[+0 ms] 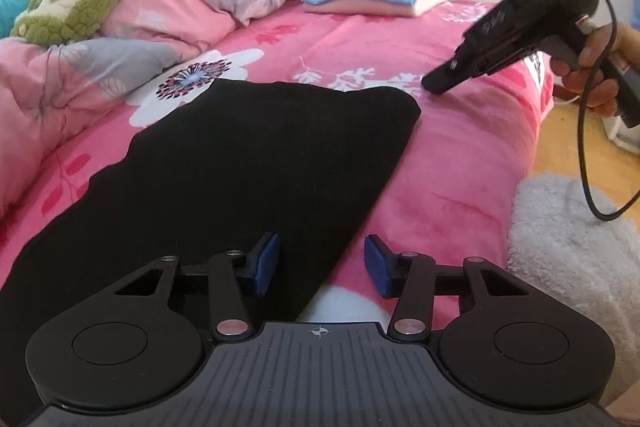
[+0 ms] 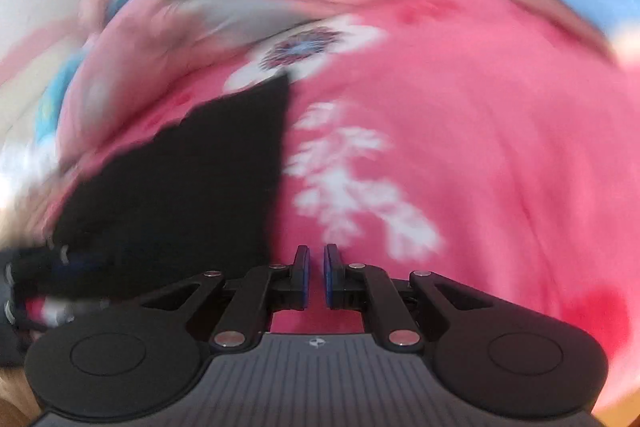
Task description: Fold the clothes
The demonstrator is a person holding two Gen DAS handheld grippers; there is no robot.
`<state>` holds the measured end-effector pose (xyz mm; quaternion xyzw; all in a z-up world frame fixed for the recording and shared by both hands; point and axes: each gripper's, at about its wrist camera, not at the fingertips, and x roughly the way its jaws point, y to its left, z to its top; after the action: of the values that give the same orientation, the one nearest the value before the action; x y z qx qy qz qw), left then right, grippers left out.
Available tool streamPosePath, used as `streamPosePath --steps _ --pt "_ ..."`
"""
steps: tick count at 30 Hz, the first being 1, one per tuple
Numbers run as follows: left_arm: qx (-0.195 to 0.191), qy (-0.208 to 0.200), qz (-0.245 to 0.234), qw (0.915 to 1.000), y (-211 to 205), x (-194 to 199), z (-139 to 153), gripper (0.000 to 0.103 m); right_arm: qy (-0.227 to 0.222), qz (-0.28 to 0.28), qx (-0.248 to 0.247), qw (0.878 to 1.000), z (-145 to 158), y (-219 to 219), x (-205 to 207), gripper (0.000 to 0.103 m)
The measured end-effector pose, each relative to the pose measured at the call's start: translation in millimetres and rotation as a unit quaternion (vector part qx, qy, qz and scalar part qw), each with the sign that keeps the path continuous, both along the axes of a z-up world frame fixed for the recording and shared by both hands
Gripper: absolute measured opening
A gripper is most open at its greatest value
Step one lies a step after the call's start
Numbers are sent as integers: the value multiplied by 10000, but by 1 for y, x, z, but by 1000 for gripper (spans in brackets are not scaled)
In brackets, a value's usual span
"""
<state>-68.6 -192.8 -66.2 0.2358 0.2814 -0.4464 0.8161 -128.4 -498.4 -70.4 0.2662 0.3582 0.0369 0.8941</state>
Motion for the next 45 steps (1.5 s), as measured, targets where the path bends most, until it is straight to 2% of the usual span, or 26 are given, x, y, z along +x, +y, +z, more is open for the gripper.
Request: streamPosePath --steps 2,4,6,8,10,13,14,17,20,24,26,28,30,31,32,34,36,38,41,43,45 --pt "-142 99 29 9998 5 1 3 49 -23 -367 702 9969 -3 -15 -9 10" --pt "-295 177 97 9994 12 1 6 50 -16 -586 1422 9881 -8 -24 -15 17" --pt "-458 227 203 9985 19 1 11 51 165 -548 2046 9772 -16 -19 -8 45" --pt "-607 270 335 9972 26 3 14 52 465 -571 2376 9686 -27 -12 1 46" --pt "-739 305 493 9956 35 6 17 53 660 -699 2470 9642 -36 -7 9 45" --pt "-941 552 814 9907 59 14 19 54 484 -986 2715 9561 -42 -9 8 38" --pt "-1008 635 921 9886 66 17 19 54 416 -1075 2716 9555 -43 -9 7 33" --pt "-1207 882 1240 9810 90 24 21 54 259 -1270 2722 9535 -43 -7 7 7" --pt "-1404 1128 1557 9713 114 32 23 56 102 -1442 2741 9508 -39 -6 2 6" --pt "-1444 1199 2023 9612 153 30 22 57 377 -2029 2148 9546 -33 -22 -7 9" --pt "-1560 1175 2269 9541 170 30 24 57 313 -2142 1960 9564 -19 -26 -7 10" --pt "-1710 1186 2493 9458 184 34 26 57 140 -1923 1522 9694 6 -18 6 14" --pt "-1851 1206 2653 9385 195 38 28 57 -5 -1499 1204 9813 28 -3 28 29" --pt "-1913 1218 2704 9357 200 39 28 57 -61 -1222 1085 9865 37 8 42 33" --pt "-1937 1200 2682 9360 202 38 29 57 -96 -874 942 9917 46 23 60 36" --pt "-1985 1164 2633 9369 206 36 30 57 -60 -192 640 9977 58 55 96 36" --pt "-2017 1140 2608 9372 212 33 30 57 -23 685 227 9974 69 100 135 37" --pt "-2032 1130 2607 9370 220 30 29 58 -28 1596 -252 9869 77 152 173 41" --pt "-2063 1200 2671 9336 237 27 26 60 -34 2800 -964 9551 78 233 220 43" --pt "-2071 1255 2728 9311 250 23 23 61 -9 3407 -1419 9294 76 285 242 43" --pt "-2062 1282 2790 9291 260 17 20 61 28 3685 -1575 9162 74 320 255 43"
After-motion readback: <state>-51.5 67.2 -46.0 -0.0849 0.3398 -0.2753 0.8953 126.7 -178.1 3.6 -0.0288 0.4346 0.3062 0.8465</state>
